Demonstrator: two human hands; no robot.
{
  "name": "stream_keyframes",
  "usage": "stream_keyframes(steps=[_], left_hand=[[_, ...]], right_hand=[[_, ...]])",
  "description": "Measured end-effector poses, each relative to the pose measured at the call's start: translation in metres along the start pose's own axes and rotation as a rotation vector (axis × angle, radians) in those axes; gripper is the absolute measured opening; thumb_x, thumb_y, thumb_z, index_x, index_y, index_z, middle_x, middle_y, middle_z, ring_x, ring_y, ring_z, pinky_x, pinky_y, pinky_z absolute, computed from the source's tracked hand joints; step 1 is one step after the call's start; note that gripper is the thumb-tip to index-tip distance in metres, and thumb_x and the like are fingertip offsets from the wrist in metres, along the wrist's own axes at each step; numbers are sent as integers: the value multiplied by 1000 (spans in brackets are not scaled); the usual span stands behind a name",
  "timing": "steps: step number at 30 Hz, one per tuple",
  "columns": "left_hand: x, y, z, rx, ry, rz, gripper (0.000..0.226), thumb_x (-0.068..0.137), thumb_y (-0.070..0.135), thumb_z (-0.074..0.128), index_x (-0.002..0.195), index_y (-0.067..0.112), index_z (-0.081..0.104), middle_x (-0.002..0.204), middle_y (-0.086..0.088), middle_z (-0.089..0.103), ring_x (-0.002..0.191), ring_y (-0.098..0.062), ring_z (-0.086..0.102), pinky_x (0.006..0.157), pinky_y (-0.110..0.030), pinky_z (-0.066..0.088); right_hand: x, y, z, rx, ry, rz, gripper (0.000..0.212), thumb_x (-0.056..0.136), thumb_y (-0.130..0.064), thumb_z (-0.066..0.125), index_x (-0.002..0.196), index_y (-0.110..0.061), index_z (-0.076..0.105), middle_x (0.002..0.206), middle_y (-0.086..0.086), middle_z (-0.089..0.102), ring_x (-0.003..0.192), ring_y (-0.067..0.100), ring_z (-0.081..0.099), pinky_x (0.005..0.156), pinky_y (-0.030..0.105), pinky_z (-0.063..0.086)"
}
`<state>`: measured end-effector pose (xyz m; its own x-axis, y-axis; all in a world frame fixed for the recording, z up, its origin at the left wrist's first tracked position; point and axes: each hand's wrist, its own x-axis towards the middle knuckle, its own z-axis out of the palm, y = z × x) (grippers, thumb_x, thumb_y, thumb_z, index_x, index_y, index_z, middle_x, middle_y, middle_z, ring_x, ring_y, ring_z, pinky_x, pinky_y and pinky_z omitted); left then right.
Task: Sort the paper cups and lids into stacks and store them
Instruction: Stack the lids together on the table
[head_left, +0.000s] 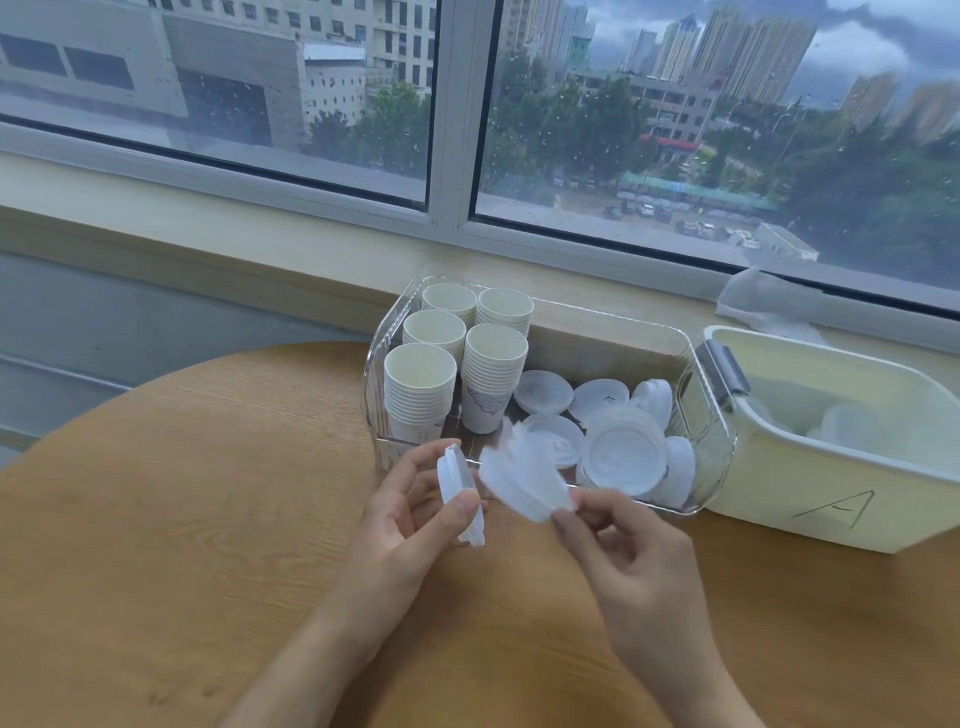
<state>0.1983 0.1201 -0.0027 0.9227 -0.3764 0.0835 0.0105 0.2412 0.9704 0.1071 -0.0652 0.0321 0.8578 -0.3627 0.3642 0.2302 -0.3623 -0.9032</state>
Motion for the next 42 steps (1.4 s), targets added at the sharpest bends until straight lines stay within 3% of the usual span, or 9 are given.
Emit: stream_keyframes(steps=[2,4,9,12,20,25,34,38,42], left_hand=[[-3,-1,4,27,-32,-5,64,77,46,79,136,27,60,121,-7,74,108,-24,73,83,-27,59],[-4,-2,6,57,-40,-6,66,75,48,79,135,28,60,121,-5,74,108,-22,74,83,-27,59],[-1,-7,3,138,21,24,64,72,52,82,131,37,63,121,-2,72,110,-27,73,96,-41,60],[-1,-8,4,159,-5,38,64,74,51,82,133,37,61,122,-1,72,110,-26,73,98,-45,59],[-8,-9,18,129,-118,57,63,79,40,83,137,40,59,132,-4,68,114,-31,73,93,-40,60],[-10,-9,22,91,-142,83,65,80,35,83,140,34,58,132,-7,69,113,-28,72,91,-33,59],[-13,-7,26,68,-209,86,68,81,33,84,143,31,56,131,-10,68,114,-20,71,90,-27,56],[-13,-6,25,56,-234,73,77,78,49,88,145,31,54,135,-11,66,119,-24,70,90,-33,59],[-13,-9,25,94,-273,61,71,80,37,87,143,37,54,133,-8,67,122,-31,69,95,-52,59]], right_hand=[[-20,21,1,-19,2,4,6,84,-31,77,88,-35,76,71,-2,70,58,15,54,59,25,44],[-32,42,-3,-144,8,-30,10,89,-29,82,91,-37,74,71,-7,68,56,9,53,57,20,43],[-32,62,-19,-461,-11,-99,20,86,-21,87,87,-36,75,68,-17,57,59,9,51,60,14,40],[-28,57,-18,-438,42,-159,9,93,-25,78,89,-34,77,64,-14,49,55,7,43,58,16,36],[-32,57,-10,-313,112,-317,14,97,-29,72,103,-20,82,77,-17,62,55,6,46,57,17,40],[-34,56,-1,-294,44,-330,15,98,-21,72,110,-20,82,84,-18,66,64,-1,54,63,11,41],[-36,59,1,-243,-80,-326,19,105,-25,63,116,-26,78,96,-20,68,74,7,64,65,22,51],[-35,58,0,-226,-115,-306,21,108,-29,58,116,-26,78,97,-20,66,71,11,62,62,25,50],[-35,53,1,-225,-185,-284,20,108,-25,58,114,-24,77,99,-21,63,77,0,59,68,13,42]])
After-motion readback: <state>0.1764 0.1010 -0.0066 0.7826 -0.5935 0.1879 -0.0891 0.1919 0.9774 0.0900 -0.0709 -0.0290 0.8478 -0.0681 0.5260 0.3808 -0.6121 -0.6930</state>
